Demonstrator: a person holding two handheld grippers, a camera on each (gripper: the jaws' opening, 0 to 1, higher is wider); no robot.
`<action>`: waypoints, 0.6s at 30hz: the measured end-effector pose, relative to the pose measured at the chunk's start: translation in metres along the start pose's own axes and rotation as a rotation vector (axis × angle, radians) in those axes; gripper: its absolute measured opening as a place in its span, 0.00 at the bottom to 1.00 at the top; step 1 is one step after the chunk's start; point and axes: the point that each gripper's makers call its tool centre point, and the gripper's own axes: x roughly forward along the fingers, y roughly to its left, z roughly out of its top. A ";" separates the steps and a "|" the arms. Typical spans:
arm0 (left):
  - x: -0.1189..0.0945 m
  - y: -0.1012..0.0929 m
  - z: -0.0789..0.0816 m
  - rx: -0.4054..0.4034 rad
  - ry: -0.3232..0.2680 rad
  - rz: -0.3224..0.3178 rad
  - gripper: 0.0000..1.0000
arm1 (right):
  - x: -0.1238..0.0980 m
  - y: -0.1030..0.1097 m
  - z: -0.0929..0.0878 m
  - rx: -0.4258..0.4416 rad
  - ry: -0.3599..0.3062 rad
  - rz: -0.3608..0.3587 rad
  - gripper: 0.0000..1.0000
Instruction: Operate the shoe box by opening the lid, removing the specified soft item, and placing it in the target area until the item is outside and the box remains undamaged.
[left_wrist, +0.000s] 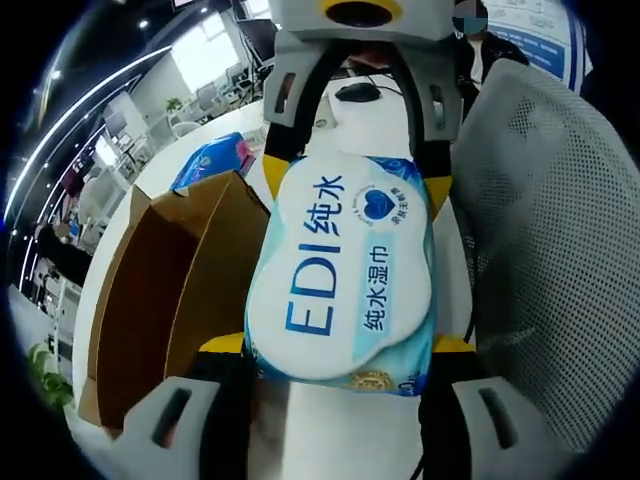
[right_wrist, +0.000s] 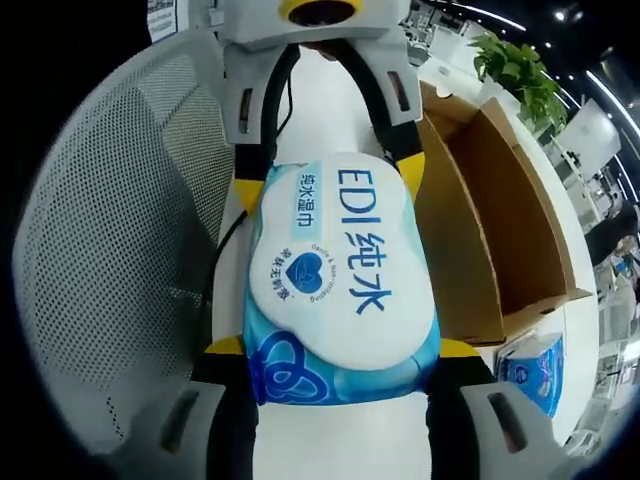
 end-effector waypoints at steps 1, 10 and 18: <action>0.001 -0.001 -0.001 -0.004 0.002 -0.002 0.67 | 0.001 0.001 -0.001 0.000 0.006 0.005 0.66; 0.009 -0.004 -0.002 -0.012 0.022 -0.017 0.67 | 0.005 0.004 -0.007 -0.010 0.031 0.013 0.66; 0.007 -0.008 0.002 0.023 0.005 -0.038 0.64 | 0.007 0.006 -0.014 0.031 0.065 0.043 0.60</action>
